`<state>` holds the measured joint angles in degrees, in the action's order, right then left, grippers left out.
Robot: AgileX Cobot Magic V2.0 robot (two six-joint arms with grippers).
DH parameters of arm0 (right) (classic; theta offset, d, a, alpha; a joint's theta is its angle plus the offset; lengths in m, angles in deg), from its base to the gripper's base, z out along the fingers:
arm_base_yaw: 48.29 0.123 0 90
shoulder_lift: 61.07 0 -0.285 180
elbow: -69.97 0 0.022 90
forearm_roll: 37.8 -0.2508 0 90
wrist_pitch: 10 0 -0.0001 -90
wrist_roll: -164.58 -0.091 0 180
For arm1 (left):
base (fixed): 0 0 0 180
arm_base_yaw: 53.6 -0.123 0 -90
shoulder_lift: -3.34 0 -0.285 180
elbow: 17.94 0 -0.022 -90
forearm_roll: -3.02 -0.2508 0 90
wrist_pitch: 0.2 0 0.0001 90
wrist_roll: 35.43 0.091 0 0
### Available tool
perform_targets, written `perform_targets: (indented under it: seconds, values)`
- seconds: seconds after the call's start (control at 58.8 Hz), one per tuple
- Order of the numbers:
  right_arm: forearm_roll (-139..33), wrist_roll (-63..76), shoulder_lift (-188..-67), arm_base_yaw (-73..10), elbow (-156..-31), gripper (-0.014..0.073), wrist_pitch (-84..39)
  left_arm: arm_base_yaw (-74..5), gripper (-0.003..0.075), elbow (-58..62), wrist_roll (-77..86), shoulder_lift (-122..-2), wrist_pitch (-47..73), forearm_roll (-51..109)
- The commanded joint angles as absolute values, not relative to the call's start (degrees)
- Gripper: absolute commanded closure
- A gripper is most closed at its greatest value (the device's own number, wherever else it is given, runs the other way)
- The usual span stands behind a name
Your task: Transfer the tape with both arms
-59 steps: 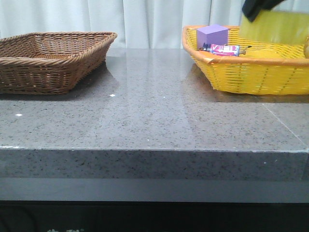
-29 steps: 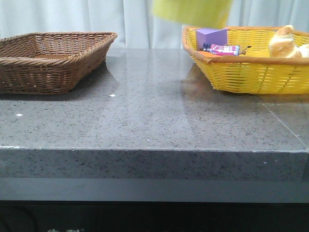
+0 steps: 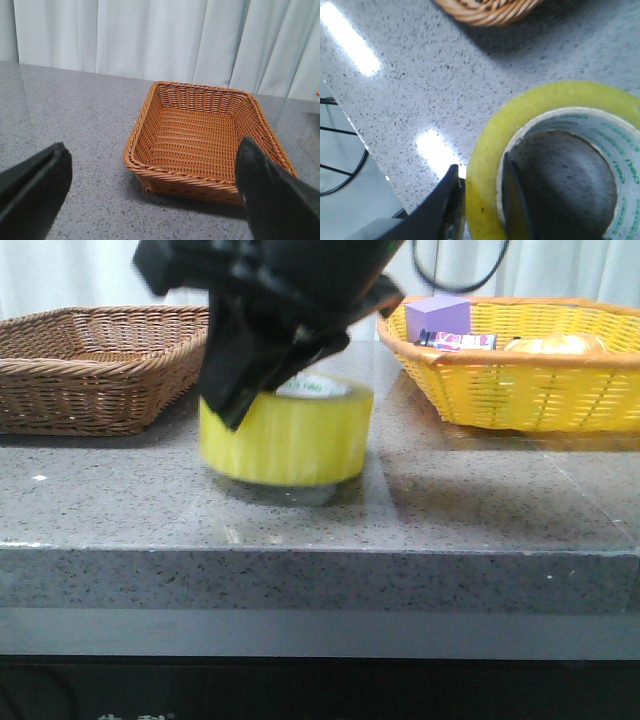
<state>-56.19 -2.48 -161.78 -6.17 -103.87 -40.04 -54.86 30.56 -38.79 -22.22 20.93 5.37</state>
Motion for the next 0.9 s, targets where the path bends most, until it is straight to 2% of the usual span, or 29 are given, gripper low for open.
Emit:
perform_targets:
  seconds: [0.0,0.119,0.17,0.323,0.408,0.68,0.748,0.884]
  values:
    - [-57.17,-1.43,-159.93,-5.96,-105.52,0.0547,-35.24,-54.86,0.0069,28.90,-39.11,-23.15,16.18,5.50]
    - [-57.17,-1.43,-159.78,-5.96,-105.52,0.0520,-35.20,-54.86,0.0069,28.90,-39.11,-23.15,16.18,5.50]
    - [-57.17,-1.43,-159.63,-5.96,-105.52,0.0469,-35.25,-54.86,0.0069,28.90,-39.11,-23.15,16.18,5.50]
    - [-57.17,-1.43,-159.27,-5.96,-105.62,0.0225,-36.31,-54.86,0.0069,28.90,-39.11,-23.15,16.18,5.50]
    - [-57.17,-1.43,-157.95,-5.96,-105.62,0.0174,-37.23,-54.86,0.0069,28.90,-39.11,-23.15,16.18,5.50]
    - [-57.17,-2.98,-146.05,-7.09,-105.68,0.0200,-36.80,-54.86,0.0069,28.90,-39.11,-23.15,16.18,5.50]
    - [-57.17,-3.92,-143.47,-8.50,-105.68,0.0290,-36.81,-54.86,0.0069,28.90,-39.11,-23.15,16.18,5.50]
    - [-57.17,-4.46,-139.71,-11.46,-105.68,0.0545,-38.00,-54.86,0.0069,28.90,-39.11,-23.15,16.18,5.50]
